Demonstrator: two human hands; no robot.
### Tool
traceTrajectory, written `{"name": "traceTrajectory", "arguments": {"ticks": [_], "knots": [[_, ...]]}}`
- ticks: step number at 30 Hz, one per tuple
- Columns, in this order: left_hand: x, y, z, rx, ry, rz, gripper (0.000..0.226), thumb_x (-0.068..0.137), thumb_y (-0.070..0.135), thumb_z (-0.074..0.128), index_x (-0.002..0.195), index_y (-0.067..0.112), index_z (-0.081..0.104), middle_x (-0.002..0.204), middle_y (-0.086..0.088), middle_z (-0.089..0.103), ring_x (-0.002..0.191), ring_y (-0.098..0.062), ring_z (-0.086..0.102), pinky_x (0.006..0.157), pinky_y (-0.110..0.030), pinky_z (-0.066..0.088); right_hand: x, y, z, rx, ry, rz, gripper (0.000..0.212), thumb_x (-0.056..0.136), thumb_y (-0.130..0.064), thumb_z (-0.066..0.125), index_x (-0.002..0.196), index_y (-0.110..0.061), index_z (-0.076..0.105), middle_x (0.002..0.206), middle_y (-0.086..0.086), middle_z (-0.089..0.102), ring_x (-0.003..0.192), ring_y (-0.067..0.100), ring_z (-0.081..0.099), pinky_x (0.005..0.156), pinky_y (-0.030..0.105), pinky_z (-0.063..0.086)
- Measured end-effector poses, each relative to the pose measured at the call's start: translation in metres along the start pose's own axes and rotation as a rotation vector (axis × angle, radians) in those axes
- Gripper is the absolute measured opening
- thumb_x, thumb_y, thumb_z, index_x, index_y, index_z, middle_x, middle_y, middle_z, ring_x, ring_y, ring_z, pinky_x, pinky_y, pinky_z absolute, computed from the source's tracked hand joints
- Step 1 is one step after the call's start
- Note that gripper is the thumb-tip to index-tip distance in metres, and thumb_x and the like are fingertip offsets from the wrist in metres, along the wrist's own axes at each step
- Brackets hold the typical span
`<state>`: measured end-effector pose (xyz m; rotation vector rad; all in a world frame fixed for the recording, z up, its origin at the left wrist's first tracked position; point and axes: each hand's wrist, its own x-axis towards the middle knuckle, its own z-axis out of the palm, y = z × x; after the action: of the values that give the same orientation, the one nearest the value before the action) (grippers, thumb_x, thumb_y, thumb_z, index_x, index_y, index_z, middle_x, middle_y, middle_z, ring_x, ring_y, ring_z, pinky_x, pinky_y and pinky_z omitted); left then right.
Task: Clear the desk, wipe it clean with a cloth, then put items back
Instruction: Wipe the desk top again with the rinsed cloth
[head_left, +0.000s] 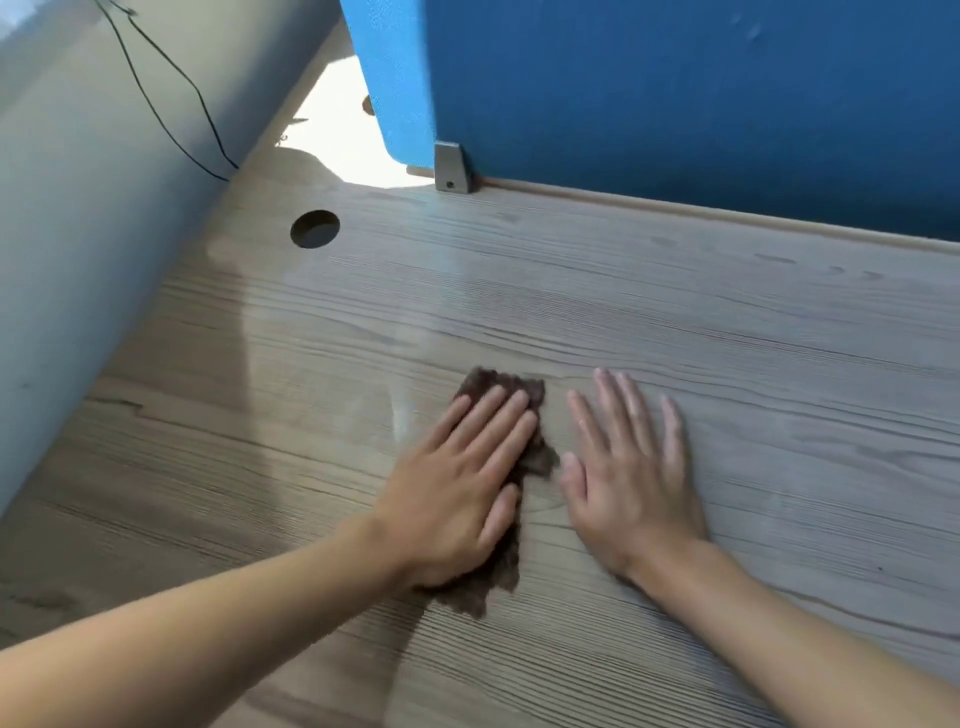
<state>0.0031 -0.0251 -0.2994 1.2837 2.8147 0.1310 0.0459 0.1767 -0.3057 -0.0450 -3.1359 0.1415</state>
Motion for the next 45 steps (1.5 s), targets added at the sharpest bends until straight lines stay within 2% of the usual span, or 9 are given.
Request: {"name": "traceTrajectory", "arguments": {"ticks": [3,7,9,17,23,30,36,43,45], "knots": [[0.012,-0.041,-0.006,-0.012,-0.055,0.065,0.067,0.095,0.041,0.033,0.158,0.018,0.024,0.165,-0.001,0.017,0.153,-0.016,0.010,0.125,-0.038,0.012,-0.001,0.000,-0.001,-0.011,0.005,0.000,0.064,0.092,-0.042,0.031,0.148,-0.013,0.045,0.160,0.013,0.030,0.150,0.028,0.024,0.118,0.059,0.017],[0.057,-0.092,-0.008,0.002,0.014,-0.479,0.070,0.093,0.045,0.019,0.159,0.020,0.018,0.166,-0.001,0.012,0.153,-0.012,0.004,0.125,-0.036,0.004,-0.001,0.001,0.000,-0.017,-0.023,-0.001,0.065,0.095,-0.043,0.026,0.153,-0.016,0.036,0.163,0.011,0.023,0.152,0.026,0.016,0.121,0.057,0.012],[0.058,-0.078,-0.003,0.004,0.047,-0.543,0.070,0.094,0.043,0.020,0.159,0.017,0.017,0.166,-0.003,0.011,0.154,-0.015,0.004,0.125,-0.037,0.004,0.000,0.001,0.001,-0.013,-0.033,0.003,0.065,0.096,-0.044,0.023,0.155,-0.017,0.032,0.164,0.010,0.020,0.153,0.025,0.012,0.121,0.056,0.009],[-0.052,-0.002,-0.006,-0.025,-0.083,0.183,0.067,0.095,0.038,0.039,0.157,0.014,0.026,0.165,-0.006,0.018,0.153,-0.021,0.012,0.124,-0.039,0.012,-0.001,-0.002,0.002,-0.007,-0.023,0.011,0.067,0.092,-0.044,0.024,0.152,-0.017,0.039,0.163,0.011,0.025,0.151,0.025,0.018,0.120,0.056,0.010],[-0.012,-0.053,-0.003,0.016,0.032,-0.543,0.074,0.092,0.046,0.015,0.158,0.015,0.018,0.166,-0.004,0.012,0.154,-0.016,0.004,0.125,-0.038,0.004,-0.023,-0.025,-0.006,-0.004,0.077,-0.014,0.061,0.093,-0.038,0.029,0.142,-0.008,0.050,0.155,0.016,0.039,0.146,0.030,0.031,0.117,0.059,0.016],[-0.103,0.016,0.000,-0.046,-0.028,0.010,0.067,0.096,0.040,0.037,0.156,0.013,0.027,0.165,-0.006,0.018,0.153,-0.020,0.011,0.124,-0.040,0.013,-0.067,-0.059,0.007,0.056,0.017,-0.046,0.062,0.094,-0.037,0.028,0.147,-0.011,0.046,0.159,0.013,0.032,0.149,0.026,0.025,0.120,0.056,0.017],[-0.058,-0.034,0.001,0.017,0.040,-0.548,0.076,0.089,0.048,0.012,0.159,0.016,0.018,0.166,-0.004,0.012,0.154,-0.017,0.005,0.125,-0.038,0.005,-0.067,-0.060,0.006,0.046,-0.025,-0.035,0.066,0.095,-0.041,0.016,0.155,-0.017,0.030,0.165,0.007,0.016,0.153,0.019,0.007,0.123,0.051,0.004],[-0.158,0.032,-0.002,-0.040,-0.036,0.083,0.068,0.096,0.040,0.039,0.158,0.014,0.023,0.166,-0.006,0.015,0.154,-0.019,0.008,0.125,-0.040,0.012,-0.067,-0.061,0.005,0.027,-0.029,-0.023,0.068,0.093,-0.042,0.017,0.154,-0.017,0.033,0.164,0.008,0.020,0.153,0.020,0.011,0.123,0.051,0.008],[-0.144,-0.007,-0.002,-0.041,0.000,0.010,0.067,0.094,0.038,0.041,0.156,0.016,0.029,0.164,-0.004,0.021,0.153,-0.018,0.015,0.124,-0.038,0.015,-0.066,-0.060,0.005,0.027,-0.023,-0.022,0.068,0.093,-0.042,0.015,0.155,-0.017,0.032,0.165,0.007,0.018,0.153,0.019,0.010,0.123,0.051,0.007]]}}
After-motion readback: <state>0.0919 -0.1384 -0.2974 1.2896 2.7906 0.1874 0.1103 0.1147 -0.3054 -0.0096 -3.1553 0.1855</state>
